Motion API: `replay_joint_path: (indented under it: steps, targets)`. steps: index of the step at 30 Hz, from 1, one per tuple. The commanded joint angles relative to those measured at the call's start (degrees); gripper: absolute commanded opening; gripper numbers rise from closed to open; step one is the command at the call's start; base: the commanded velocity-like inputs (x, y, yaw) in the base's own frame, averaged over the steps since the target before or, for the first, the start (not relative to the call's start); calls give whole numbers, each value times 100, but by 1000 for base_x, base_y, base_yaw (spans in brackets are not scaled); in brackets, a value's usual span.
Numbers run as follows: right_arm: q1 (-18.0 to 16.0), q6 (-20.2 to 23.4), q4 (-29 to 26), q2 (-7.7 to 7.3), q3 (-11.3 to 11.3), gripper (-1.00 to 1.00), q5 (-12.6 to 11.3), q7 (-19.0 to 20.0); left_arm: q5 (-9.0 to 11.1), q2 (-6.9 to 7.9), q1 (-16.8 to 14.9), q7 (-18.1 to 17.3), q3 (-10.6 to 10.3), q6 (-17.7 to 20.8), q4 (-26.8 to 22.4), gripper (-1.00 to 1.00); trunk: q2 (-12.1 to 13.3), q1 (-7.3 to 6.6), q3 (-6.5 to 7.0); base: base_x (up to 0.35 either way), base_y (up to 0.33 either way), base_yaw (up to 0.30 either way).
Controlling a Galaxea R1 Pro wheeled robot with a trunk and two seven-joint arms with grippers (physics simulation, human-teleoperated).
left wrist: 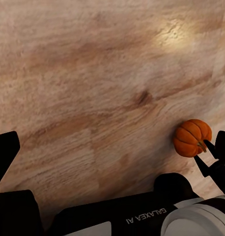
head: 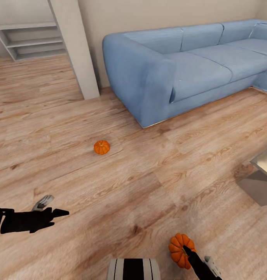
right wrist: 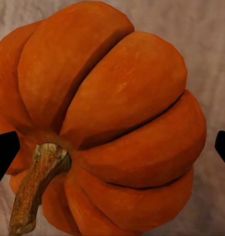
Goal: Place each of the two pumpkins and all three candles from the living room inside a cabinet in the living room (use any cabinet), then make sure every cabinet is closed, and position the cauldron so it is next to a table in the living room.
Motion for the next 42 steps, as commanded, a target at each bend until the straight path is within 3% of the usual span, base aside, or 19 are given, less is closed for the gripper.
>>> replay_joint_path:
  steps: [1,32,33,42]
  targets:
    - [3,-20,27,-4,120,100,-37,-116,62,6,-4,56,-11,3,-1,100,-1,0,-5,0,6,0]
    - [3,-20,26,-4,127,100,-25,-116,59,4,-1,57,-6,3,0,100,-1,0,-5,37,32,0]
    - [3,-20,26,-4,126,-100,-24,-116,59,5,-3,57,-6,3,-1,100,-1,0,-5,0,0,0]
    - [3,-20,27,-12,128,-100,-24,-116,85,5,-5,54,-6,3,1,100,-1,0,-5,0,0,0]
